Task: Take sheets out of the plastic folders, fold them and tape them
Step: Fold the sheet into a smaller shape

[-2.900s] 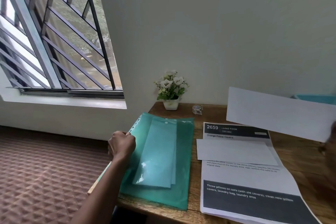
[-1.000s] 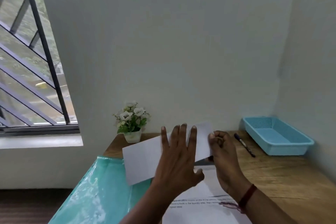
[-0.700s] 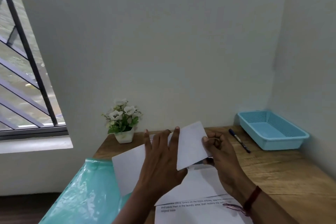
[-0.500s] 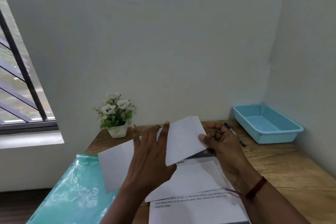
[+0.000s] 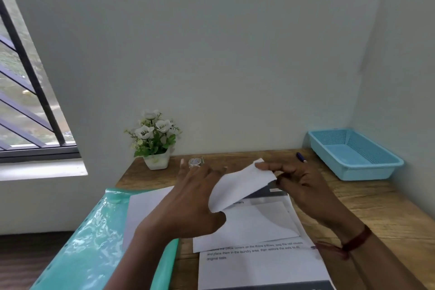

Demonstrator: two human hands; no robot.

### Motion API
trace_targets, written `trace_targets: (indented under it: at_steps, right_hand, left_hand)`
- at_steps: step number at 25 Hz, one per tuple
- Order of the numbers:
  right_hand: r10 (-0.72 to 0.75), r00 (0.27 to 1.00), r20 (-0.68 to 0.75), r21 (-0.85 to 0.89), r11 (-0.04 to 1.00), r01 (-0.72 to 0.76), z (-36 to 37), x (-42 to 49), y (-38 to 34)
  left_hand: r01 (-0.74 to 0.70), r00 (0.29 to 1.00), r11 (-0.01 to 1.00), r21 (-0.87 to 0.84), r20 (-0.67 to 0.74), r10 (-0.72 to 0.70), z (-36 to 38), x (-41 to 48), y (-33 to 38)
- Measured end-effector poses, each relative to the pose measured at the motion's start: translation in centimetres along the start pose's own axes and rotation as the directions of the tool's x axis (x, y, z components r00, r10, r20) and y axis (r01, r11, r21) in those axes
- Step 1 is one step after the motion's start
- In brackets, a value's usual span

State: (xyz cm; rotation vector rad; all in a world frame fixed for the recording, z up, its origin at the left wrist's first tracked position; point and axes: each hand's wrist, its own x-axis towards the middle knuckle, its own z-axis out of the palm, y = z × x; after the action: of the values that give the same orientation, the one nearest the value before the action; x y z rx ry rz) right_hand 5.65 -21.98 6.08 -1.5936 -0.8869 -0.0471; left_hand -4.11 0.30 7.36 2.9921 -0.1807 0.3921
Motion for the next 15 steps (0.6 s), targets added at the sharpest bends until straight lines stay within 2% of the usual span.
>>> trace_targets:
  at_steps: [5, 9, 11, 15]
  right_hand:
    - [-0.080, 0.994, 0.071, -0.115, 0.990, 0.087, -0.1, -0.5, 0.0]
    - [-0.128, 0.991, 0.050, -0.025, 0.991, 0.129, 0.7, -1.1, -0.9]
    - [-0.144, 0.989, 0.016, 0.020, 0.989, 0.144, 1.1, -1.5, -1.4]
    - [-0.048, 0.998, -0.030, 0.082, 0.995, 0.050, 2.0, -1.4, -1.7]
  left_hand:
    - [0.021, 0.976, 0.983, -0.185, 0.219, 0.020, -3.2, 0.6, 0.7]
    - [0.049, 0.927, 0.958, -0.282, 0.370, 0.062, -5.1, 2.0, 1.2]
    - [0.097, 0.897, 0.914, -0.395, 0.433, 0.092, -5.5, 2.5, 1.2]
    - [0.261, 0.790, 0.753, -0.604, 0.582, 0.193, -5.5, 2.5, 0.9]
